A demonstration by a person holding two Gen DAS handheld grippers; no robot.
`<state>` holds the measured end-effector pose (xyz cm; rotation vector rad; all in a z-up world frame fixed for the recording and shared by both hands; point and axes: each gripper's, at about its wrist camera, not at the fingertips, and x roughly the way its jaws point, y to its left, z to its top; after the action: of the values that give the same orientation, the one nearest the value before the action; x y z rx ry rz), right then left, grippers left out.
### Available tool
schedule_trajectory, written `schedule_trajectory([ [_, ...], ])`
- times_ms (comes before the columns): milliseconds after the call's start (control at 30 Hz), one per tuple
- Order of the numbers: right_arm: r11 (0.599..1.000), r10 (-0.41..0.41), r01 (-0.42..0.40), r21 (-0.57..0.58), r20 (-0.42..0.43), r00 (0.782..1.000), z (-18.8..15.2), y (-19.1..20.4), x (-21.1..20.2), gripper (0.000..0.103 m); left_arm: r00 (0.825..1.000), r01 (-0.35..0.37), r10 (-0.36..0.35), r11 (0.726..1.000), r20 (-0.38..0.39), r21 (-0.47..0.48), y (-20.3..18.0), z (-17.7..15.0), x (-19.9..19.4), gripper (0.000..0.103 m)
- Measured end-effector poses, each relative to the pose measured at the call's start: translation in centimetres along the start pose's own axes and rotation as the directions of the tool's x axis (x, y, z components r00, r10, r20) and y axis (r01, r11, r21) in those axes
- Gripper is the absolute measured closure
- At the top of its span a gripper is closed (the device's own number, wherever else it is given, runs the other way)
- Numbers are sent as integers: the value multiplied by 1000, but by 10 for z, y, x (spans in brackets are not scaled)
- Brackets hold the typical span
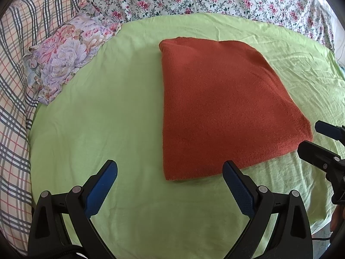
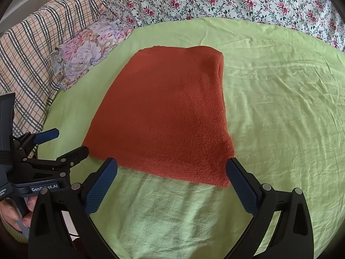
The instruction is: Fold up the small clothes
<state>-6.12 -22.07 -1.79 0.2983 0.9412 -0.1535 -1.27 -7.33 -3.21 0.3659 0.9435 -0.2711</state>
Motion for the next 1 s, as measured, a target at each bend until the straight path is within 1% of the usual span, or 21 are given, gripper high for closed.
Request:
schedule_trajectory([
  [333, 1000, 1, -1, 3, -5, 1000, 2, 1, 0, 2, 1000, -9, 9, 1000, -14, 4, 0, 4, 4, 5],
  [600, 1000, -3, 3, 11, -14, 1000, 7, 0, 2, 2, 1000, -11, 11, 1000, -16, 13, -3, 16, 7, 5],
  [733, 1000, -4, 4, 26, -22, 1000, 16, -12, 5, 2, 1000, -26, 26, 999, 7, 23, -5, 23, 4, 5],
  [1000, 999, 16, -15, 32, -29, 999, 31, -30, 9, 2, 998, -55, 55, 998, -7, -8, 1, 31, 6, 5],
])
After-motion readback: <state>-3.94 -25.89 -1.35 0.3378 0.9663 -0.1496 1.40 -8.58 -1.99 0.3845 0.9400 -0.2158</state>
